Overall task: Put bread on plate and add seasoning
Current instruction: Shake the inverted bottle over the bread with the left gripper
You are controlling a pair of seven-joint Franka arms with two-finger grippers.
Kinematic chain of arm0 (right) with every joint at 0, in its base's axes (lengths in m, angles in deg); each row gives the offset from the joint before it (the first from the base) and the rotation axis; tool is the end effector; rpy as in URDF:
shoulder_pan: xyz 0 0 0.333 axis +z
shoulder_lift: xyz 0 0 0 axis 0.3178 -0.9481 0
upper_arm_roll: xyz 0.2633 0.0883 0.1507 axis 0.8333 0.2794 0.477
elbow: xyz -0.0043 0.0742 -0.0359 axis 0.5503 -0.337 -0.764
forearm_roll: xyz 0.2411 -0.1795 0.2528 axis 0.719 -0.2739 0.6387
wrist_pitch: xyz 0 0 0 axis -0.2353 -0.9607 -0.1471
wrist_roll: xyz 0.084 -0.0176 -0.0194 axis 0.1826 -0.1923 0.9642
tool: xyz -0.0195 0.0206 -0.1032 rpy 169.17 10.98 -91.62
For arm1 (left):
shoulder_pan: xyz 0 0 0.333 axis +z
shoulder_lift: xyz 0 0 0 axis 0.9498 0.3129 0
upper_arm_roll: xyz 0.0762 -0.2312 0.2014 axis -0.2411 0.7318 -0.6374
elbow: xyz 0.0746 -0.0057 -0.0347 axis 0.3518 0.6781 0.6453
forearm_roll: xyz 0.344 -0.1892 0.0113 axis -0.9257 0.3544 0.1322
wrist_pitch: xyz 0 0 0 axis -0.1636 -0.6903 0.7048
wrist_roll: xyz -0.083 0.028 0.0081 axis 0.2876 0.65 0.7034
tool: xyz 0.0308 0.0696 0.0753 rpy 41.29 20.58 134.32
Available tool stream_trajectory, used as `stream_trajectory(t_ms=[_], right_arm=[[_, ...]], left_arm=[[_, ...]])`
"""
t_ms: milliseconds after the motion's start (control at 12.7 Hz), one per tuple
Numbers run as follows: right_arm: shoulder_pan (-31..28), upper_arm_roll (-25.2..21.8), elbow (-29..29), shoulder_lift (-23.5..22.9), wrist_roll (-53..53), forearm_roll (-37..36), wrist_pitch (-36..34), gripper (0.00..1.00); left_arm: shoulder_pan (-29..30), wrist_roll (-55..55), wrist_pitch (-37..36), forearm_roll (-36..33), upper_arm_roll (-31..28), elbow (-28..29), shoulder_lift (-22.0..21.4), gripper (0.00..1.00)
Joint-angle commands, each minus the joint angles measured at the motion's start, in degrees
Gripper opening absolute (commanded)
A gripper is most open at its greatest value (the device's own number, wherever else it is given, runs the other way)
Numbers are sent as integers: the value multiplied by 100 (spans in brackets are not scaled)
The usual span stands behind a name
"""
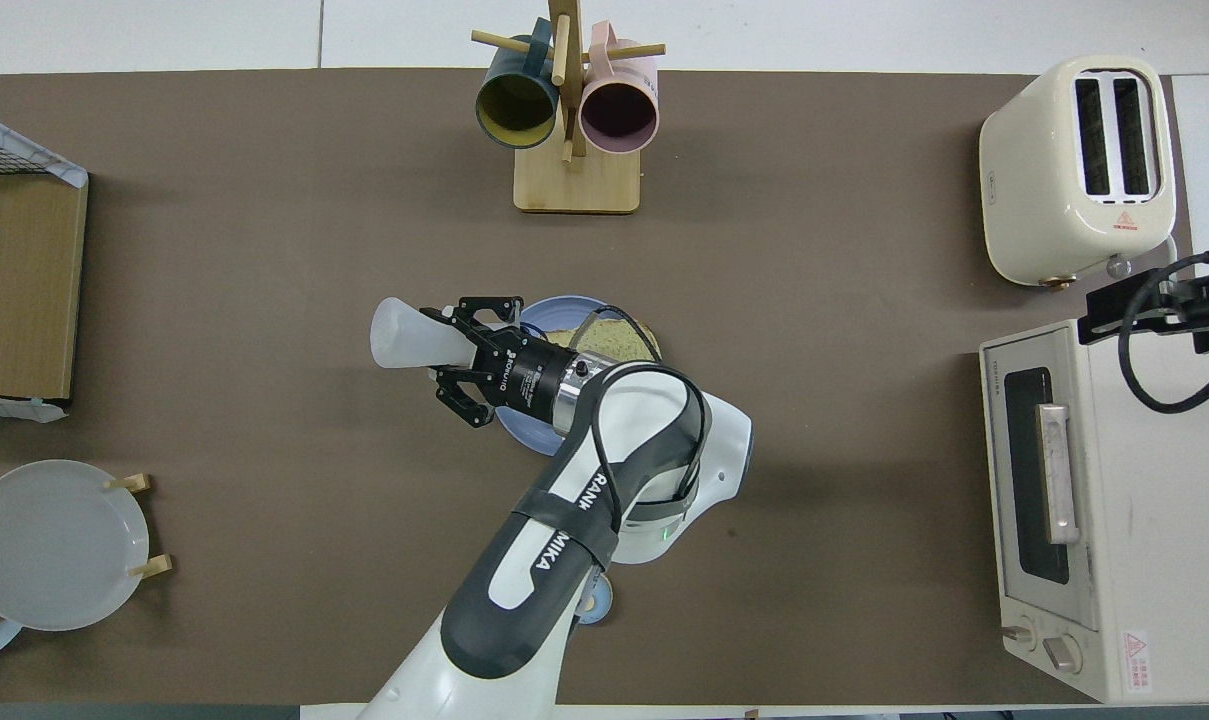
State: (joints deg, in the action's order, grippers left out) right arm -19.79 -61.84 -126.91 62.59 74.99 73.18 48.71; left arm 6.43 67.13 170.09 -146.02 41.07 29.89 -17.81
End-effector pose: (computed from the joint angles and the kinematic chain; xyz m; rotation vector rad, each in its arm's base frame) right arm 0.5385 -0.0237 0.6062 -3.1152 0.1492 0.1650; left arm 0.4608 -0.4170 0.3107 -1.1703 1.3574 0.5332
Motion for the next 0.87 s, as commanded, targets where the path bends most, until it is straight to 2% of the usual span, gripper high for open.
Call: stream_trajectory(t_ms=[0, 315, 472, 787], right_arm=[[-94, 15, -34, 24, 225, 37, 45, 100], [-278, 33, 10, 76, 260, 37, -182, 100], [-296, 7, 1, 85, 217, 54, -175, 100], [-244, 59, -25, 103, 216, 90, -175, 100]], left_arm=[[-224, 20, -198, -302, -80, -27, -51, 0], [-716, 20, -128, -311, -80, -88, -86, 0], [-717, 20, -84, -311, -71, -63, -86, 0], [-103, 11, 312, -329, -89, 26, -42, 0]])
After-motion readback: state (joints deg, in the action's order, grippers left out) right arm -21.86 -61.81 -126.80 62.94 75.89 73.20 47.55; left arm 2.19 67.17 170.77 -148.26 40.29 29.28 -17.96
